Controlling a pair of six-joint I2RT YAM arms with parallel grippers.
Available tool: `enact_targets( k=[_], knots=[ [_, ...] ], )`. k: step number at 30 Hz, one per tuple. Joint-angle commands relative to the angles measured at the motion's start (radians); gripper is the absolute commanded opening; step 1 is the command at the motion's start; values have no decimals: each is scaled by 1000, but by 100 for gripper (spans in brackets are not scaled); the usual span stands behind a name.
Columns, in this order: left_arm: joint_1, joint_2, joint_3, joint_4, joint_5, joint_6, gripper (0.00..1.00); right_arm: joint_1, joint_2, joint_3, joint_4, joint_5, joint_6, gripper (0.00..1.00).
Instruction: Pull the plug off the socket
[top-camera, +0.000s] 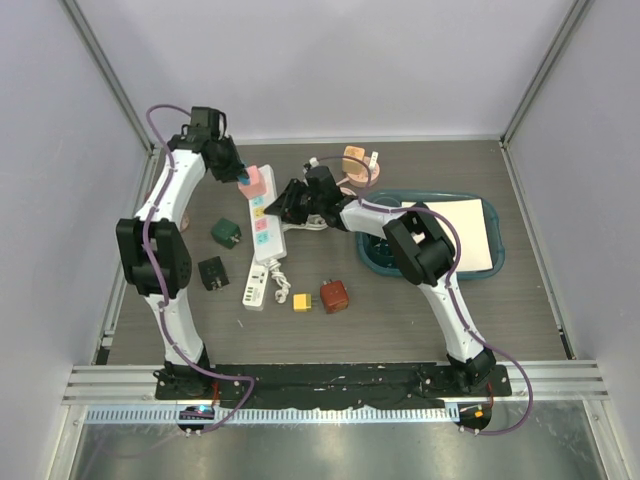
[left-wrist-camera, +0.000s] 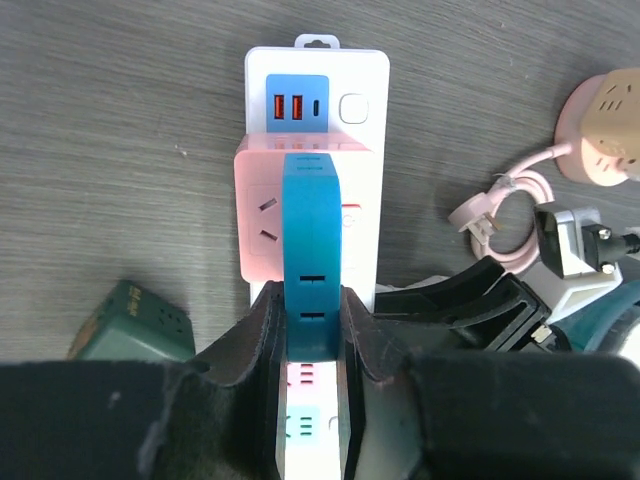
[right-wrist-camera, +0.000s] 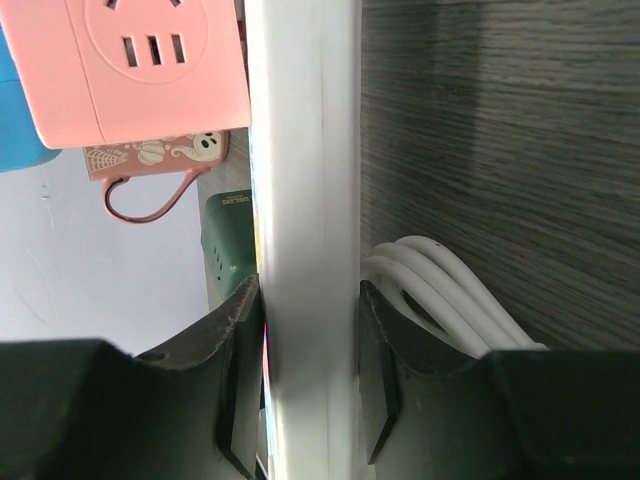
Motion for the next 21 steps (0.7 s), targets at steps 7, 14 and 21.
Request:
enact_targets(
  k=[7, 14, 21],
  knots=[
    [-45, -67, 28, -92, -16, -1, 0, -17, -15, -10, -6, 89, -10, 1],
    [-79, -43, 114, -152, -87, 29, 0, -17, -16, 1, -69, 123, -54, 1],
    [-67, -85, 104, -94, 66, -29, 0, -17, -2, -11, -48, 123, -28, 1]
  ],
)
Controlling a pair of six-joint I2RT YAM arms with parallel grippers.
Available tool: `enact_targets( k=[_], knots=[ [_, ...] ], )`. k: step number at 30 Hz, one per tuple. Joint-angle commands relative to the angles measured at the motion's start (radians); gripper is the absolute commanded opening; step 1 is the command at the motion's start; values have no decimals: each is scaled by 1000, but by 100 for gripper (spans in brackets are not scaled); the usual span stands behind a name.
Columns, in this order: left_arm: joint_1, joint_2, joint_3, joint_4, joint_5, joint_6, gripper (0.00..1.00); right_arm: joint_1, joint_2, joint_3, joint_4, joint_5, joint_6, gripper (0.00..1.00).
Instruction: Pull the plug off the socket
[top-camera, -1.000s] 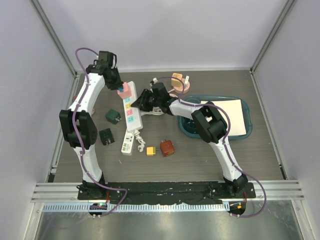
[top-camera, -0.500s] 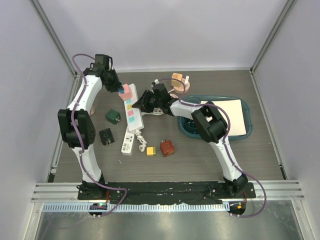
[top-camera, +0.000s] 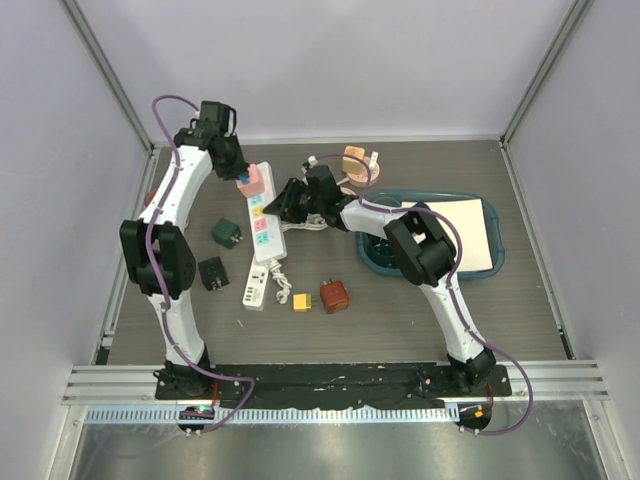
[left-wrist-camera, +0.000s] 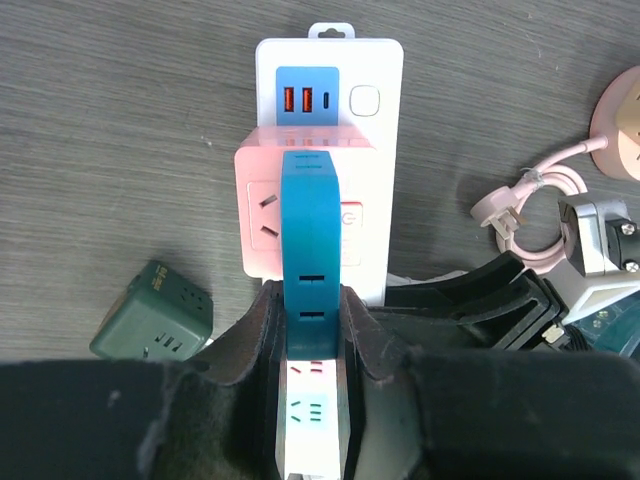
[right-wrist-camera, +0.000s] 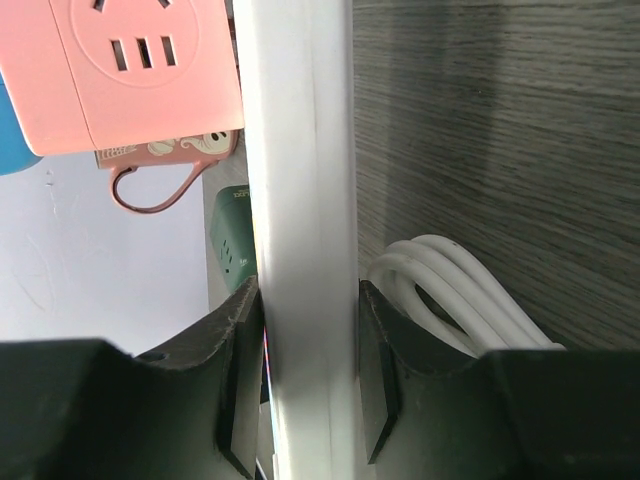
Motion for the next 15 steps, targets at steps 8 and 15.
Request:
enact_targets(
  k=[8, 15],
  knots=[
    [-53, -174, -186, 98, 26, -13, 0, -23, -2, -1, -31, 124, 74, 1],
    [-54, -241, -305, 206, -14, -21, 0, -23, 8, 4, -31, 122, 110, 1]
  ],
)
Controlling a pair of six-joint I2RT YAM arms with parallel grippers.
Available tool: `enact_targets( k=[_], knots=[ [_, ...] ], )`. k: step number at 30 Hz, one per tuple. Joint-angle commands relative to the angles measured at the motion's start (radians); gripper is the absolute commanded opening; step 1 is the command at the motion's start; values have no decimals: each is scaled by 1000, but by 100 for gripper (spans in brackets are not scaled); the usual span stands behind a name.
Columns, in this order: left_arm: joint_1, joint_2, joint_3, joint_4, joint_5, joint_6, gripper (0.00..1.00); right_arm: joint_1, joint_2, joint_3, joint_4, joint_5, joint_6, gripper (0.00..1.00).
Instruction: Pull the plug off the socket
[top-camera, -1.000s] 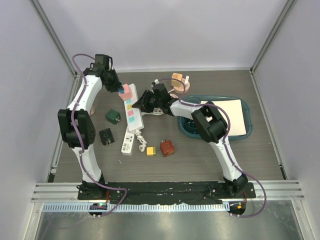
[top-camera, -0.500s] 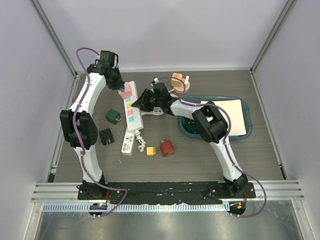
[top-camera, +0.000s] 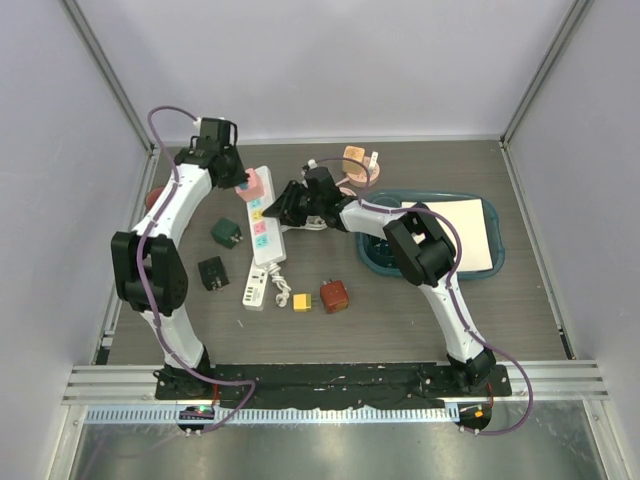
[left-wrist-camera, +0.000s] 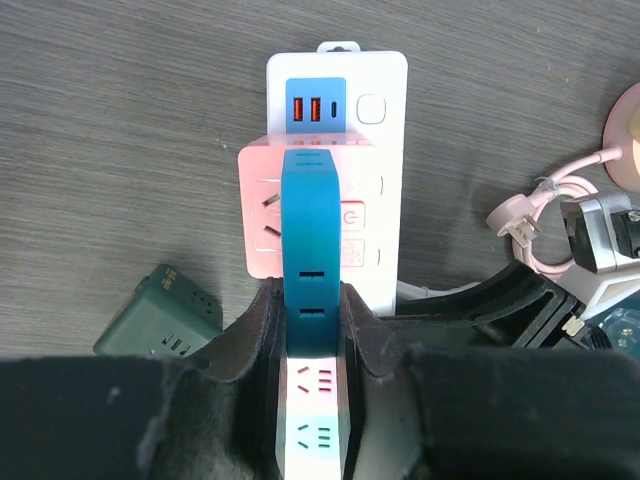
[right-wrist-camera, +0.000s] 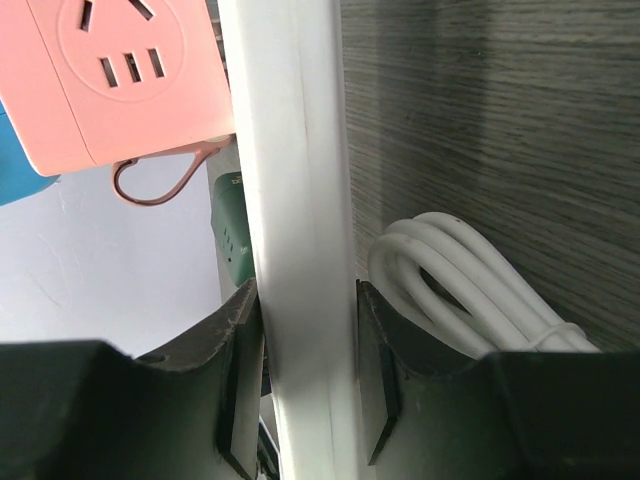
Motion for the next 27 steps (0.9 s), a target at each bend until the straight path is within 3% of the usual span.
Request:
enact_targets(
  k=[1, 7, 13, 22, 27],
  knots=[
    [-41, -118, -67, 17, 38, -7, 0, -24, 5, 2, -4, 148, 55, 1],
    [-18, 8, 158, -124, 213, -16, 0, -21, -2, -50, 31, 147, 7, 1],
    [-13, 91, 301, -250, 208, -10, 0, -21, -21, -64, 11, 165, -30, 1],
    [-47, -38, 71, -118, 40, 16, 0, -23, -9, -10, -32, 165, 9, 1],
    [-49, -104, -48, 6, 177, -12, 0, -23, -9, -29, -30, 188, 23, 1]
  ],
)
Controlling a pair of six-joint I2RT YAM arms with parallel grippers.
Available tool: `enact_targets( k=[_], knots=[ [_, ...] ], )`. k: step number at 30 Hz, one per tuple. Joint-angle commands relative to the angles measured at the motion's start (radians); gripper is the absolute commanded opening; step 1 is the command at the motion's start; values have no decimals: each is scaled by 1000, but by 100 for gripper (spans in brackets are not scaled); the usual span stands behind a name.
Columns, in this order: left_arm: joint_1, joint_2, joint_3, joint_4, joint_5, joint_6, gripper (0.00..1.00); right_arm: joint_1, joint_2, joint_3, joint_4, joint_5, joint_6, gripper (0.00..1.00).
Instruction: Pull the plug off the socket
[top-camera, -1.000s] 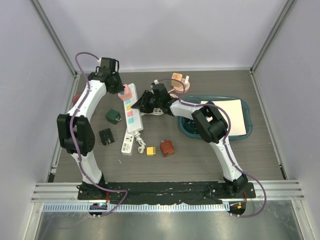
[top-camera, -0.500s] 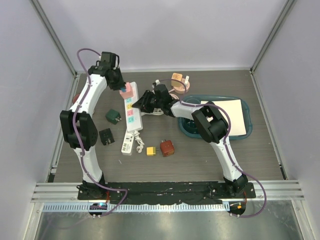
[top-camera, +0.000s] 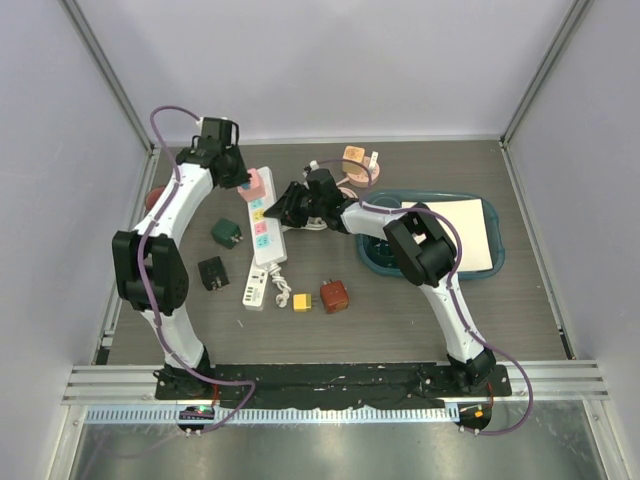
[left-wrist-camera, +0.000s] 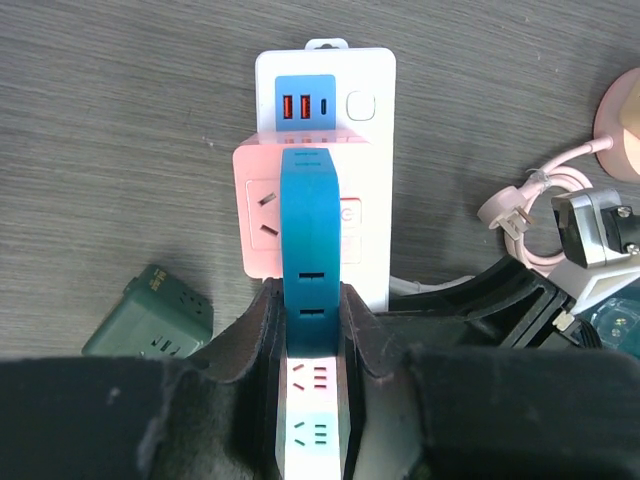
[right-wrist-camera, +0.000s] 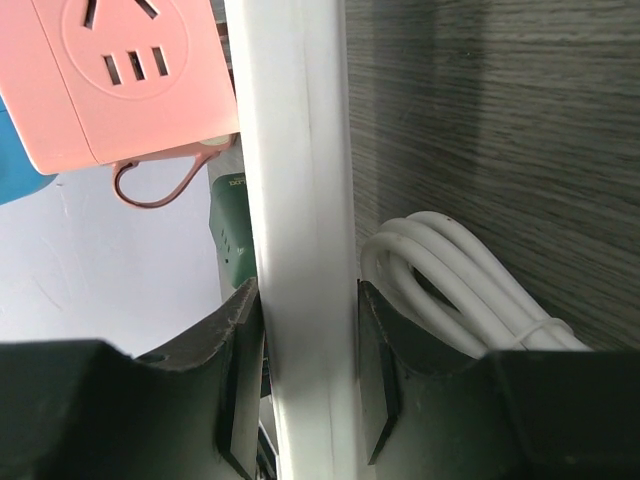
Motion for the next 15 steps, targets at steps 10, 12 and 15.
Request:
enact_targets(
  k=[10, 12, 15],
  knots=[
    [-29, -15, 148, -141, 157, -42, 0, -15, -2, -40, -31, 171, -18, 1],
    [-28, 3, 209, -171, 149, -34, 0, -12, -5, -43, -30, 160, -27, 1],
    [-23, 55, 310, -258, 123, -2, 0, -14, -26, -70, -27, 166, -39, 1]
  ],
)
